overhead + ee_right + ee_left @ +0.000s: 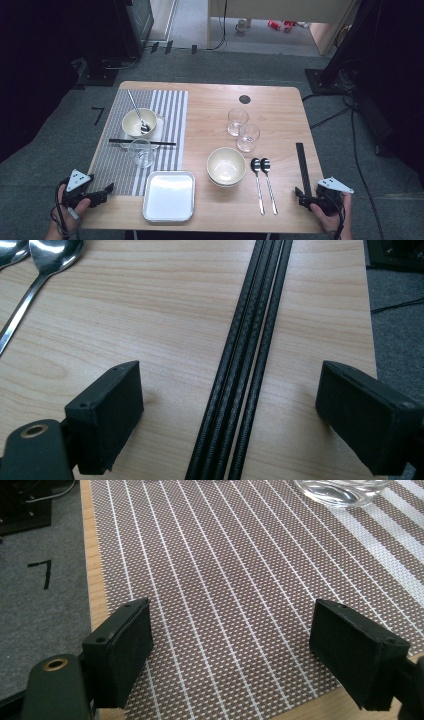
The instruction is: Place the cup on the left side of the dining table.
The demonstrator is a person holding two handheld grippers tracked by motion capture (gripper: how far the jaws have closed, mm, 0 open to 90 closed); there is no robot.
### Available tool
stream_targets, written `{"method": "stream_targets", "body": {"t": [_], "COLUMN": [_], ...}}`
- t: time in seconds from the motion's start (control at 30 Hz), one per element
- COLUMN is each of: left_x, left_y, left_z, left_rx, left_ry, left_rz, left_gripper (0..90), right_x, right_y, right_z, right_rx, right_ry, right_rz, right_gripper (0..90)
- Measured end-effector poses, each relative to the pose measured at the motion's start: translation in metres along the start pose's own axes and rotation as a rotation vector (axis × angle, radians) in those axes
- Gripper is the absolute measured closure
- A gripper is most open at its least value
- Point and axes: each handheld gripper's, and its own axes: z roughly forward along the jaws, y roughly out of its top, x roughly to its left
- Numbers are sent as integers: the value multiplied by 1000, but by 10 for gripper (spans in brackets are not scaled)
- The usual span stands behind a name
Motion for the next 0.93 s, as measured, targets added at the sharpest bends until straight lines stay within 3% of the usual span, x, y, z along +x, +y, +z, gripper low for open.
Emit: {"method": "stream_targets", "body": {"t": [0.93], "left_x": [0], "left_y": [0], "left_z": [0], "left_rx": [0], "left_ry": [1], "left_rz": [0], "left_gripper": [174], "right_x": [1], "right_y": [-1], "right_z": [1], "right_rx": [-15], "right_ry": [-8], "right_rz": [10], "right_gripper": [106]}}
